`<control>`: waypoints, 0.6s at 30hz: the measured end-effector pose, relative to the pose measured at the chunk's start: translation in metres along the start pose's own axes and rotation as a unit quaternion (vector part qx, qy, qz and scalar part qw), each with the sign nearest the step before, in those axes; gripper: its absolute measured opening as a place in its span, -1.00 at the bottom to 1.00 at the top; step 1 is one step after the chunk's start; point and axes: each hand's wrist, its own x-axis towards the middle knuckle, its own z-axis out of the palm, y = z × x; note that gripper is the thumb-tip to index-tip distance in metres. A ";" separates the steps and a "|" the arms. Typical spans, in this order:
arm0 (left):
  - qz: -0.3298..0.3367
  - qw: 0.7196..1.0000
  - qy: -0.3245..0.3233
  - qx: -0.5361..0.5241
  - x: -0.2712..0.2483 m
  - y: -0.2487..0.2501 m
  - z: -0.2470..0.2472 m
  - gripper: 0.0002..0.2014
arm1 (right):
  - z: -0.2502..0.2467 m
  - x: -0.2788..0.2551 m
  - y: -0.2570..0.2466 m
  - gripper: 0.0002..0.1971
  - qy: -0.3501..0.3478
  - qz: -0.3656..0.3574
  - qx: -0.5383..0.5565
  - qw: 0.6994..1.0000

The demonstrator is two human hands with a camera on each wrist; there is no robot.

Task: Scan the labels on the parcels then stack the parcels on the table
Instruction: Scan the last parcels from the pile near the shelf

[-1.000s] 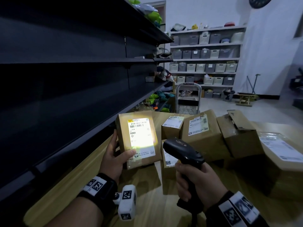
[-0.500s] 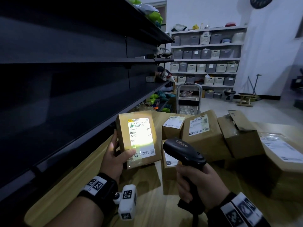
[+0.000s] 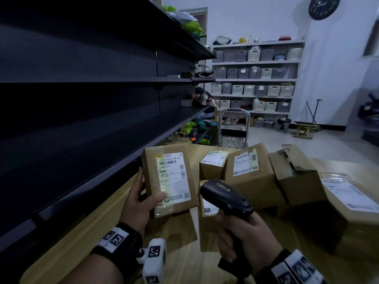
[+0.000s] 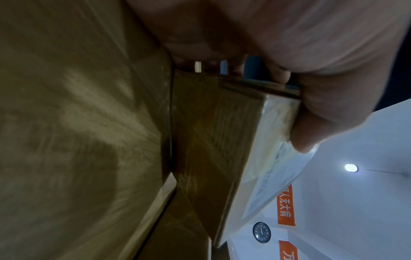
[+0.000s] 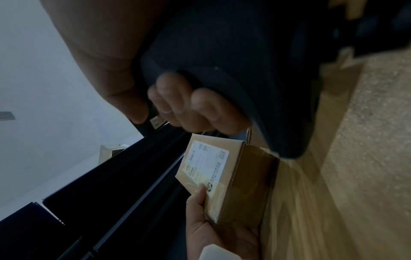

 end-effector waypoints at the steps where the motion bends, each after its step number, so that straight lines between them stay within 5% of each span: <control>1: 0.000 1.000 0.001 0.002 0.000 0.000 0.000 0.02 | 0.000 0.000 -0.001 -0.77 -0.001 0.004 0.004 1.000; 5: 0.001 1.000 0.007 -0.002 0.001 0.000 -0.001 0.05 | -0.006 0.002 -0.003 -0.57 -0.004 0.012 0.065 0.998; 8: 0.002 0.999 0.024 -0.026 0.004 -0.003 -0.001 -0.15 | -0.013 0.007 -0.005 -0.27 0.039 0.002 0.080 0.996; 13: 0.000 0.999 0.027 -0.029 0.013 -0.010 -0.001 -0.50 | -0.017 0.011 -0.007 -0.61 0.099 -0.026 0.104 0.989; 18: -0.018 0.999 0.041 -0.012 0.019 -0.015 -0.006 -0.55 | -0.013 0.012 -0.007 -0.52 0.131 -0.005 0.092 0.987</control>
